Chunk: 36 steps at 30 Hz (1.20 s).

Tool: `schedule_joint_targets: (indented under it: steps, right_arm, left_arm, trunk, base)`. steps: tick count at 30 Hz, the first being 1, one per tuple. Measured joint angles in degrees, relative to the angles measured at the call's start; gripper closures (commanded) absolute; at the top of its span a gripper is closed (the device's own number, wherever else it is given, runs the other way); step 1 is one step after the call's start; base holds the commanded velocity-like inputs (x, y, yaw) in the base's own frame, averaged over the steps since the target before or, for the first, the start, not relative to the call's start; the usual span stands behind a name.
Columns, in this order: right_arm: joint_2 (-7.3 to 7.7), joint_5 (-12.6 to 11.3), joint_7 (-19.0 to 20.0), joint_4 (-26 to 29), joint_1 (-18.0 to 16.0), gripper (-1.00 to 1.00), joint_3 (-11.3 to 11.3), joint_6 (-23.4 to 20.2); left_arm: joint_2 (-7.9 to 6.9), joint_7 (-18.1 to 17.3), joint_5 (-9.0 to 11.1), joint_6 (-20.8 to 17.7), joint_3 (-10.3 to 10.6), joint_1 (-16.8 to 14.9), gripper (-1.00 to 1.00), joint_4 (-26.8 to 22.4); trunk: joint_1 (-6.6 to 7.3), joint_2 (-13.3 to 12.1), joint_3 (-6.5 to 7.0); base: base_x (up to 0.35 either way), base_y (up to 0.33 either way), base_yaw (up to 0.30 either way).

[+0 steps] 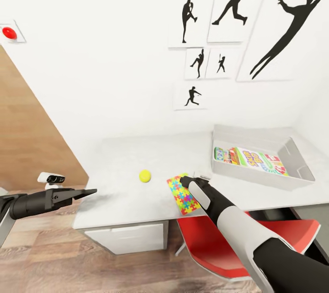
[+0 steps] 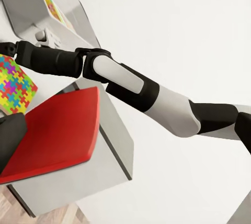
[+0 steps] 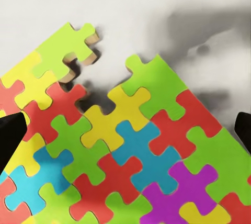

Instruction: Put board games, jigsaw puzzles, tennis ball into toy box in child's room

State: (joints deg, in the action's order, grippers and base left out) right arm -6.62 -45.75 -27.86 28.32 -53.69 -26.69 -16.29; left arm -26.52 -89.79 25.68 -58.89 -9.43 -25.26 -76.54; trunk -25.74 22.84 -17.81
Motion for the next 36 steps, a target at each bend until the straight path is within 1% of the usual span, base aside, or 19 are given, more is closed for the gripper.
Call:
schedule_joint_targets:
  steps: [4, 15, 18, 25, 30, 33, 36]
  right_arm:
    - [-0.02, -0.3, 0.1, 0.0, 0.0, -1.0, -0.1, 0.0]
    - [-0.01, -0.3, 0.0, 0.0, 0.0, -1.0, -0.2, 0.1]
    - [0.02, 0.2, 0.0, 0.0, 0.0, -1.0, -0.2, -0.1]
    - [0.02, 0.4, -0.1, 0.0, 0.0, -1.0, -0.2, -0.2]
    - [0.01, 0.2, -0.1, 0.0, 0.0, -1.0, -0.3, -0.1]
    - [-0.01, -0.4, 0.1, 0.0, 0.0, -1.0, -0.3, 0.1]
    - [-0.01, -0.4, 0.1, 0.0, 0.0, -1.0, -0.3, 0.0]
  left_arm:
    - [0.0, 0.0, 0.0, 0.0, 0.0, 0.0, -1.0, 0.0]
    - [0.0, 0.0, 0.0, 0.0, 0.0, 0.0, -1.0, 0.0]
    - [0.0, 0.0, 0.0, 0.0, 0.0, 0.0, -1.0, 0.0]
    - [0.0, 0.0, 0.0, 0.0, 0.0, 0.0, -1.0, 0.0]
    - [0.0, 0.0, 0.0, 0.0, 0.0, 0.0, -1.0, 0.0]
    - [0.0, 0.0, 0.0, 0.0, 0.0, 0.0, -1.0, 0.0]
    - [0.0, 0.0, 0.0, 0.0, 0.0, 0.0, -1.0, 0.0]
  trunk:
    - [-0.01, 0.0, 0.0]
    - [0.0, 0.0, 0.0]
    - [0.0, 0.0, 0.0]
    - [0.01, 0.0, 0.0]
    - [0.01, 0.0, 0.0]
    - [-0.02, 0.0, 0.0]
    - [-0.01, 0.0, 0.0]
  base:
    - [-0.098, 0.06, 0.0]
    - [-0.071, 0.036, 0.0]
    - [-0.009, 0.092, 0.0]
    - [-0.001, 0.08, 0.0]
    - [-0.01, 0.097, 0.0]
    - [-0.135, 0.047, 0.0]
    - [-0.074, 0.031, 0.0]
